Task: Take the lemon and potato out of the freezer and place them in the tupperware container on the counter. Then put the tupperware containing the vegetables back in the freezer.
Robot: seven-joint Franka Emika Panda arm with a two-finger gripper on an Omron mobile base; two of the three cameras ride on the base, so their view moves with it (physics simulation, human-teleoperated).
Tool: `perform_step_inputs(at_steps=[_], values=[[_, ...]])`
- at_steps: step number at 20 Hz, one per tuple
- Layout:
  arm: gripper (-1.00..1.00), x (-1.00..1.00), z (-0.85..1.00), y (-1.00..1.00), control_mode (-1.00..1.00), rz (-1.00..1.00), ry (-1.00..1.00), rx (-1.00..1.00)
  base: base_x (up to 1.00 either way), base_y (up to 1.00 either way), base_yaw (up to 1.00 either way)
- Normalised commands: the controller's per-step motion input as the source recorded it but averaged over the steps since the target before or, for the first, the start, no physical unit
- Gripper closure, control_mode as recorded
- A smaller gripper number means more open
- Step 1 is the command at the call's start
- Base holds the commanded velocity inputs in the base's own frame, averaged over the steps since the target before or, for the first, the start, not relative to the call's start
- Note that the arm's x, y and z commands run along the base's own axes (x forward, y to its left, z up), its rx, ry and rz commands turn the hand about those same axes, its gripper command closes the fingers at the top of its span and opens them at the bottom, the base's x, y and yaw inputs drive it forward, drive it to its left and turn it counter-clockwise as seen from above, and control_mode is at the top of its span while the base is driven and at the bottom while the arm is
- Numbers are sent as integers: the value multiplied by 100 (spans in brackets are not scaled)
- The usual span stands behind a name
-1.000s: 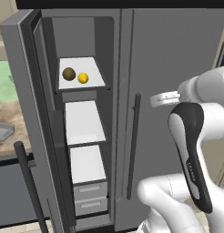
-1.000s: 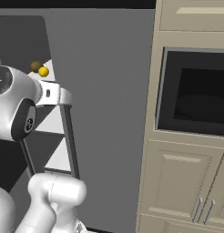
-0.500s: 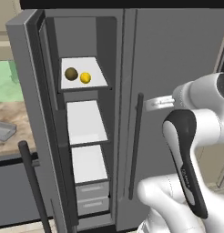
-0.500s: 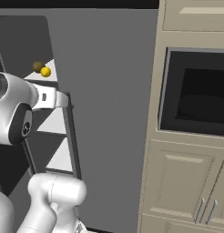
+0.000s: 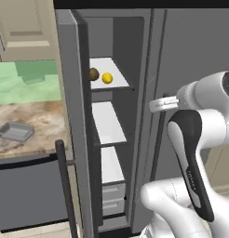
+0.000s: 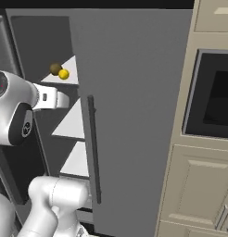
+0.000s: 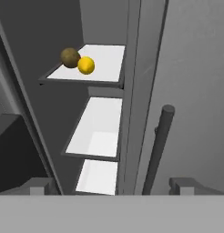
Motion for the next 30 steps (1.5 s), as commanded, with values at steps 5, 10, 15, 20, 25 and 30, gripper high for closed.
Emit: perform_step_inputs(at_steps=[5, 10, 15, 20, 25, 30], values=[[-100, 0, 0, 0, 100, 0, 0, 0, 10, 37, 0], [-100, 0, 0, 0, 100, 0, 0, 0, 10, 2, 0], [-100, 30, 0, 0, -100, 6, 7, 0, 2, 0, 0], [-100, 21, 0, 0, -100, 30, 5, 0, 0, 0, 0], [-100, 51, 0, 6, -100, 20, 0, 3, 0, 0, 0], [-100, 60, 0, 48, -100, 9, 0, 0, 0, 0, 0]])
